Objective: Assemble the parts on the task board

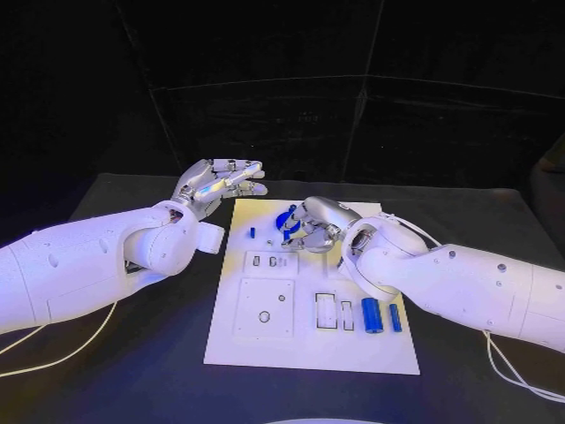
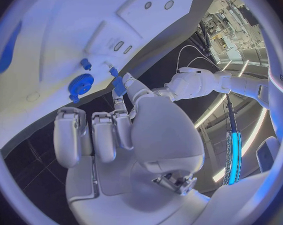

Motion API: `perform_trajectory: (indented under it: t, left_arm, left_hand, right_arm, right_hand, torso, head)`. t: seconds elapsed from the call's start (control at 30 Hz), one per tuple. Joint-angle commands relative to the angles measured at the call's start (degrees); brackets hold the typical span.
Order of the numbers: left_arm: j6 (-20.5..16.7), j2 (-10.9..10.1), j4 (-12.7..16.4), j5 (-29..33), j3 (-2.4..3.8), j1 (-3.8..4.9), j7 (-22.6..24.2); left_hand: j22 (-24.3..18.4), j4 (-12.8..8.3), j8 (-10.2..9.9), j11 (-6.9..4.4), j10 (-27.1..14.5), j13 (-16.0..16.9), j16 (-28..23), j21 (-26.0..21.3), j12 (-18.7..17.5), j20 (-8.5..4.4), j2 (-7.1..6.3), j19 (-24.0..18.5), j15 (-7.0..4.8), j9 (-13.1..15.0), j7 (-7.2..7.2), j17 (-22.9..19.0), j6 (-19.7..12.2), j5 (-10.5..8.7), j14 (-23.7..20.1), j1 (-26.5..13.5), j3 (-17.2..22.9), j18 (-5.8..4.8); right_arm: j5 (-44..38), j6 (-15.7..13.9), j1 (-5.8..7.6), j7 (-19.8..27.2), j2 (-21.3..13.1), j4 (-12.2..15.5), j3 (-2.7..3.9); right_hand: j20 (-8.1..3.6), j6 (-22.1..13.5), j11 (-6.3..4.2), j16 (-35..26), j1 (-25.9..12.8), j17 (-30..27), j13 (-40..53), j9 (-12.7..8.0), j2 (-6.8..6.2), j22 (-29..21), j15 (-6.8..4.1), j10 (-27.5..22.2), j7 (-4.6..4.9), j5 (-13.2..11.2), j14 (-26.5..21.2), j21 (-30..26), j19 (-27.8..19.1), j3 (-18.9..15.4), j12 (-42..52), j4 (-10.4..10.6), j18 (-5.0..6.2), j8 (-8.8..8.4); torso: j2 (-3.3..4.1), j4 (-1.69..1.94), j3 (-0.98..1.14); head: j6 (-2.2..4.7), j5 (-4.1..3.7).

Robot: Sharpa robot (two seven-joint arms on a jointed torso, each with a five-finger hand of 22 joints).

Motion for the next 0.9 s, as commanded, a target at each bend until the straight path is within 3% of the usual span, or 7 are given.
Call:
perform_trajectory:
  t: [0.03, 0.33, 0.9]
  left_arm:
    - [0.77, 0.11, 0.0, -0.11, 0.05, 0.14, 0.16]
    - [0.8, 0.28, -0.03, -0.11, 0.05, 0.16, 0.13]
    - [0.9, 0.46, -0.24, -0.11, 0.05, 0.16, 0.06]
  left_hand:
    - [-0.08, -0.23, -0.25, -0.17, 0.37, -0.01, -0.2, -0.37, 0.0, 0.04, 0.31, 0.15, 0.17, 0.0, 0.07, 0.07, 0.3, -0.4, -0.02, -0.07, 0.02, 0.35]
    - [-0.08, -0.23, -0.25, -0.17, 0.37, -0.01, -0.2, -0.37, 0.0, 0.04, 0.31, 0.15, 0.17, 0.0, 0.07, 0.07, 0.3, -0.4, -0.02, -0.07, 0.02, 0.35]
    - [-0.12, -0.36, -0.26, -0.19, 0.45, -0.01, -0.26, -0.41, 0.01, 0.04, 0.27, 0.18, 0.15, 0.0, 0.04, 0.08, 0.36, -0.46, 0.01, -0.07, 0.01, 0.36]
  right_arm:
    - [-4.92, 2.19, -0.58, -3.62, 0.77, -0.14, -0.04]
    - [-8.29, 2.34, -2.66, -4.4, 2.33, -0.34, -0.18]
    - [-9.72, 2.86, -3.31, -4.74, 3.38, -2.01, -0.21]
  right_hand:
    - [-0.22, 0.09, -0.35, 0.1, -0.49, 9.55, 8.99, 0.03, -0.09, 4.47, -0.25, 1.37, -0.03, 0.21, 4.79, 0.16, 1.16, -0.04, -0.25, 0.26, -0.87, 0.12]
    - [-0.22, 0.07, -0.34, 0.03, -0.51, 9.38, 8.84, 0.02, -0.12, 4.43, -0.25, 1.26, -0.03, 0.22, 4.75, 0.14, 1.14, -0.04, -0.43, 0.25, -0.86, 0.1]
    - [-0.21, -0.09, -0.3, -0.02, -0.64, 9.28, 8.71, -0.01, -0.51, 4.3, -0.22, 1.16, 0.04, 0.33, 4.73, 0.08, 1.08, 0.01, -0.61, 0.1, -0.84, -0.08]
  torso:
    - [0.0, -0.12, 0.04]
    - [0.01, -0.06, 0.13]
    - [0.05, -0.08, 0.15]
  head:
    - [-0.24, 0.3]
    - [-0.7, 0.76]
    - [-1.04, 0.79]
